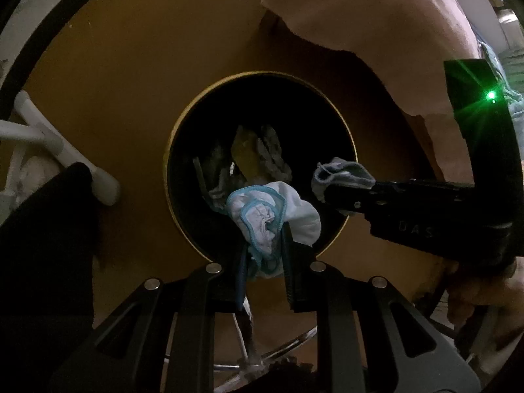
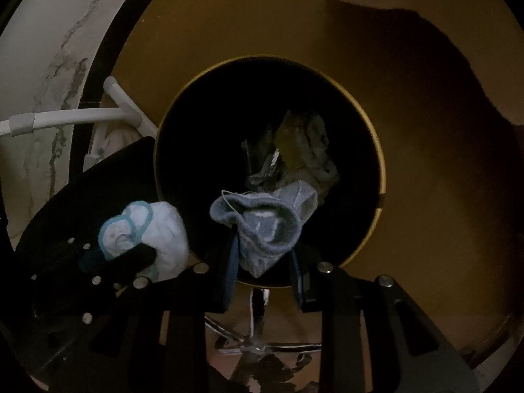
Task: Collect trash
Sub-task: 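Open both tools to drop tissue and cloth into the bin, then move both tools back over the desk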
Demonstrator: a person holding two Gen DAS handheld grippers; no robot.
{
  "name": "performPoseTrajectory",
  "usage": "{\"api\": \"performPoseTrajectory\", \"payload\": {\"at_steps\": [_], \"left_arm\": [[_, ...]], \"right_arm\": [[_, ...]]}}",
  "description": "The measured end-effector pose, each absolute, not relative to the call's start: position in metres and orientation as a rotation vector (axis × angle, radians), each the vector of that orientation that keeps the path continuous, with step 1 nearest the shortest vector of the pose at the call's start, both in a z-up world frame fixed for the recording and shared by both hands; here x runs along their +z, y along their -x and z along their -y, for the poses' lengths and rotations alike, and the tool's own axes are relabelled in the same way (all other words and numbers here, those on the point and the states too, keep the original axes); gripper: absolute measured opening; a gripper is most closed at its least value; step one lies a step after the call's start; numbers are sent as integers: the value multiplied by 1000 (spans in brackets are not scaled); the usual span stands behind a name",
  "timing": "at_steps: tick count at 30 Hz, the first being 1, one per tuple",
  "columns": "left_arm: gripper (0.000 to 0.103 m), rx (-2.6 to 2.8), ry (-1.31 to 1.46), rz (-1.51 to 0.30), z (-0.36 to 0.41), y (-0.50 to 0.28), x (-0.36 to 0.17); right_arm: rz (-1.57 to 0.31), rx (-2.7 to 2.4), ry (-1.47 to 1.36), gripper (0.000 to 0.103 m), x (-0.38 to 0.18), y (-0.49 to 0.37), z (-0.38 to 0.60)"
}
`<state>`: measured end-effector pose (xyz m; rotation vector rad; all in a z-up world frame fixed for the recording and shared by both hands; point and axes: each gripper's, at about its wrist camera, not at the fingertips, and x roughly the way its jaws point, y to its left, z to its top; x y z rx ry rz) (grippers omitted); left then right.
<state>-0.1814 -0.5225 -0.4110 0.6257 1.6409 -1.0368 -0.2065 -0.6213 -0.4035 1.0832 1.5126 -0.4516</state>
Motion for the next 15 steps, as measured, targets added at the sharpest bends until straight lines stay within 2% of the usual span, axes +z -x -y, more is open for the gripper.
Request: {"api": "performPoseTrajectory", "payload": {"at_steps": [2,3,4,5,6,11,15], "left_arm": [[20,-1024,-631,-1641,523,179,-414],[29,-1016,-642,-1630,524,178,-413],[41,-1013,-651,-1626,524,178,-411],[73,-1019,-643,-1624,526,177,-412],[90,-1037,-622,-1606,526,176,-407],[91,-1129,-542,-1523,522,182,-368],[91,-1308,-424,-1262,499,205,-278]], "right_arm": [[-1515,-454,-1084,29,-407,205,622],[-1513,-452,-1081,39,-406,205,623],[-1517,-458,-1073,49,-404,207,626],[-1508,-470,-1064,72,-401,210,629],[-1496,-483,-1057,83,-399,213,632],[-1350,-596,-1071,85,-351,236,665],[-1183,-810,-906,87,-270,257,688]]}}
